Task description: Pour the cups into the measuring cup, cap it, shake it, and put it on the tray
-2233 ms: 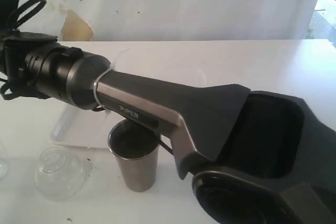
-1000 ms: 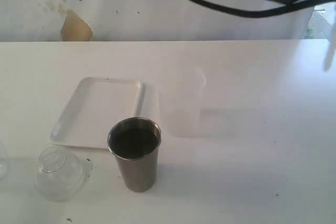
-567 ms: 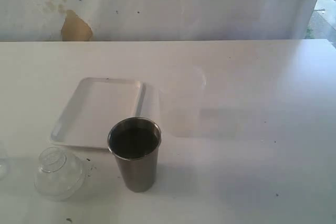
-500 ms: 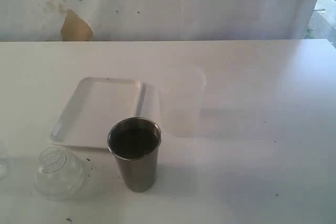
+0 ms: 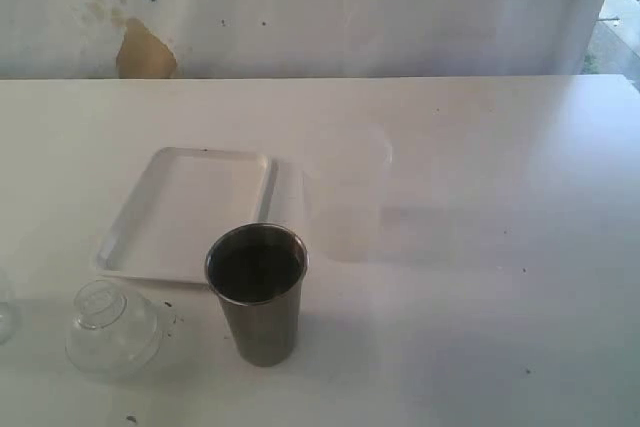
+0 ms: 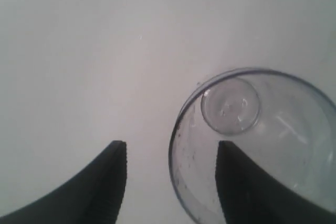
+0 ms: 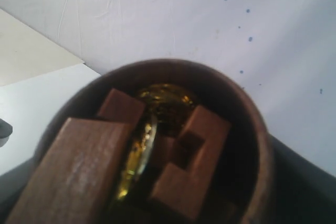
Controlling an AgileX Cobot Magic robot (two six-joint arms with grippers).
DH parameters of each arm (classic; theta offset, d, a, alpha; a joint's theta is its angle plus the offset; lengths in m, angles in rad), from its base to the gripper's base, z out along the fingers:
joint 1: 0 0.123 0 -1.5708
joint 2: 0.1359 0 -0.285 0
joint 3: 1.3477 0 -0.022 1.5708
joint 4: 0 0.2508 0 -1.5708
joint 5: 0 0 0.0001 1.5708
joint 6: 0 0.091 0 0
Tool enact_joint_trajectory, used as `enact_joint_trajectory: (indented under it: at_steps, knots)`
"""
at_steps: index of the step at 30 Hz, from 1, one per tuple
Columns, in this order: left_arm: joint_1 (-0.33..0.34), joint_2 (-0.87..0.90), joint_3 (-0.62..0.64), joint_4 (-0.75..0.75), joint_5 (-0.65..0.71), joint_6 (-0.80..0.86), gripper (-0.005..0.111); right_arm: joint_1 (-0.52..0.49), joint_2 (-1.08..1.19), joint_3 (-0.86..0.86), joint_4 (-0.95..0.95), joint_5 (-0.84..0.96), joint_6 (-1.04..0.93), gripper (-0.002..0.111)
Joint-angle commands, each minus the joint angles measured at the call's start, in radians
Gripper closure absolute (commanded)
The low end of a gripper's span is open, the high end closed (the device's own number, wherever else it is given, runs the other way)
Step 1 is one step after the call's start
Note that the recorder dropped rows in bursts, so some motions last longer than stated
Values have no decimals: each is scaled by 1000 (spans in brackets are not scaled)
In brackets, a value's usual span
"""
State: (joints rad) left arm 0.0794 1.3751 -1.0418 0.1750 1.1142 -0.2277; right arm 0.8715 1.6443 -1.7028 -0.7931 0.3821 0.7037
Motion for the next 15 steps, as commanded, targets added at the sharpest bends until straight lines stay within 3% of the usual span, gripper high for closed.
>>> enact_joint_trajectory:
  at_steps: [1,4,6,8,10,15]
  knots:
    - [0,5,52,4,-134,-27,56,-5,-14,2,-7,-11,-22,108]
    - [0,30,84,-4,-208,-30,57,-5,-14,2,-7,-10,-22,108]
    - [0,50,108,-46,-246,-1,66,-5,-20,2,-9,-3,-29,108]
    - [0,80,127,-106,-278,97,82,-5,-34,2,-15,16,-39,108]
    - [0,105,116,-112,-300,182,106,-5,-52,2,-15,36,-62,108]
    - [-2,109,-44,-109,-252,176,106,-8,-115,2,-15,94,-110,108]
